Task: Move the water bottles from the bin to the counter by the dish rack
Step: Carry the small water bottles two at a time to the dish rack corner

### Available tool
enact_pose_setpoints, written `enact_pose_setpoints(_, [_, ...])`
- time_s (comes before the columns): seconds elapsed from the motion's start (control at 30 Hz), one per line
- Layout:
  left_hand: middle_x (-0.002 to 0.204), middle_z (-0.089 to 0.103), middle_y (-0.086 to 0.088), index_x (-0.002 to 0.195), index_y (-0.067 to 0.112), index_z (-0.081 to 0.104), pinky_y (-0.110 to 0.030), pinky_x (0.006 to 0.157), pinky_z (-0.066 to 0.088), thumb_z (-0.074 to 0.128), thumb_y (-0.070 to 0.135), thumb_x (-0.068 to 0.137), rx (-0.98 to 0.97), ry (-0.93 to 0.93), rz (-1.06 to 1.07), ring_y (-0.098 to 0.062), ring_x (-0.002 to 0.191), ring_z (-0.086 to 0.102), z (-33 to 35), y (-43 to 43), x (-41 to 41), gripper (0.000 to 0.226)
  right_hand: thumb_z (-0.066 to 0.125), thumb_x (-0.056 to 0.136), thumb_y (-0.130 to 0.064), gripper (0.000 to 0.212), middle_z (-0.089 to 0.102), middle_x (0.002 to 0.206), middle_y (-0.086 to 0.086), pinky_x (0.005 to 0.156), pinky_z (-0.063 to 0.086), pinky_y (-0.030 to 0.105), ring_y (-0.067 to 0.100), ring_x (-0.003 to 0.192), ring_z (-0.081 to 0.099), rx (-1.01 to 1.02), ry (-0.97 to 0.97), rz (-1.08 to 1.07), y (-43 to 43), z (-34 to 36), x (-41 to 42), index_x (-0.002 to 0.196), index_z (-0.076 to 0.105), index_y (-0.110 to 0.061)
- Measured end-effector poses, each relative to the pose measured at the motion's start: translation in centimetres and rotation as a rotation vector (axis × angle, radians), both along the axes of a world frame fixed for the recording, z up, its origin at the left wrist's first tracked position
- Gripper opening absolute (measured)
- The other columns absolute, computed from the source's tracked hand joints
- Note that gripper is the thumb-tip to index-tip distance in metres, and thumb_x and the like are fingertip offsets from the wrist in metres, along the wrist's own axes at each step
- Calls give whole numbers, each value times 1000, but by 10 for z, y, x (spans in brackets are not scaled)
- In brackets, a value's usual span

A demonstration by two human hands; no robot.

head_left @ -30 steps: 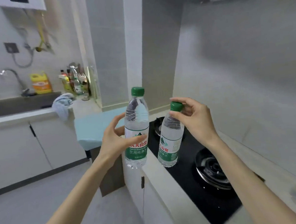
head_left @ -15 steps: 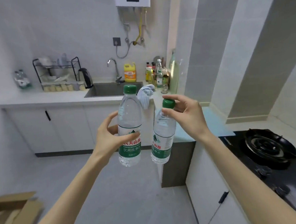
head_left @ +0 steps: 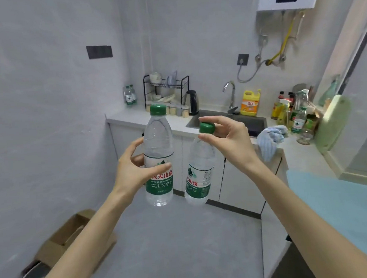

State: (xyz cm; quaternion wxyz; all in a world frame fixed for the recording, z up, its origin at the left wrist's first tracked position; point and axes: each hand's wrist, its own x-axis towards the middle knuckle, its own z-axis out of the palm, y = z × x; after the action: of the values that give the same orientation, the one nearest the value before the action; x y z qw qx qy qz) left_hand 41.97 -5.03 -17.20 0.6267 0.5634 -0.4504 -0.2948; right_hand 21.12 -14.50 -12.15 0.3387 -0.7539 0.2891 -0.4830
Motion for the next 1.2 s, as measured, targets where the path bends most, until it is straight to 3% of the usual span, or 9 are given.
enact_pose_setpoints(0.13, [82,76,12,117,40,49,-22,62,56,86,22,48,-3,-25,58,-10,81,73,10,-46,41,80,76,79,-7,37,73,104,5,84,57,25,11,92,71,0,-13,77,-61,5,50,115,68,-12])
enact_pose_setpoints(0.27, [79,75,14,122,34,49,-15,58,54,87,8,58,-12,-35,131,-7,79,73,16,-97,86,79,77,78,-5,36,73,100,1,83,56,23,7,88,71,3,-6,146,-123,10,103,113,69,-11])
enact_pose_setpoints(0.4, [75,74,17,121,35,47,-12,56,52,86,5,59,-8,-24,205,-2,77,72,19,-139,129,79,77,78,-5,36,72,102,-1,89,56,32,12,93,71,-4,11,192,-178,14,154,112,69,-14])
enact_pose_setpoints(0.63, [86,72,8,115,41,47,-10,56,51,86,4,59,18,-30,260,-1,76,71,6,-213,207,78,77,78,-4,35,73,102,3,90,55,36,18,94,71,13,11,224,-263,8,238,111,69,-13])
enact_pose_setpoints(0.77, [91,75,4,119,39,47,-14,61,54,88,6,58,39,-30,255,-8,83,72,-9,-267,262,80,76,79,-6,36,73,104,3,91,56,35,16,94,71,24,28,243,-313,-1,291,114,69,-11])
enact_pose_setpoints(0.97, [82,74,16,119,41,46,-14,63,53,89,10,57,64,-37,255,-2,84,71,-25,-355,345,82,76,79,-7,35,74,103,0,92,55,36,11,94,71,23,58,244,-388,-5,373,113,68,-15])
enact_pose_setpoints(1.2, [94,73,8,120,39,49,-23,71,56,91,11,55,102,-47,226,-6,87,71,-24,-465,442,82,77,78,-6,37,74,103,0,92,54,43,16,96,71,9,67,208,-492,-5,469,113,69,-14])
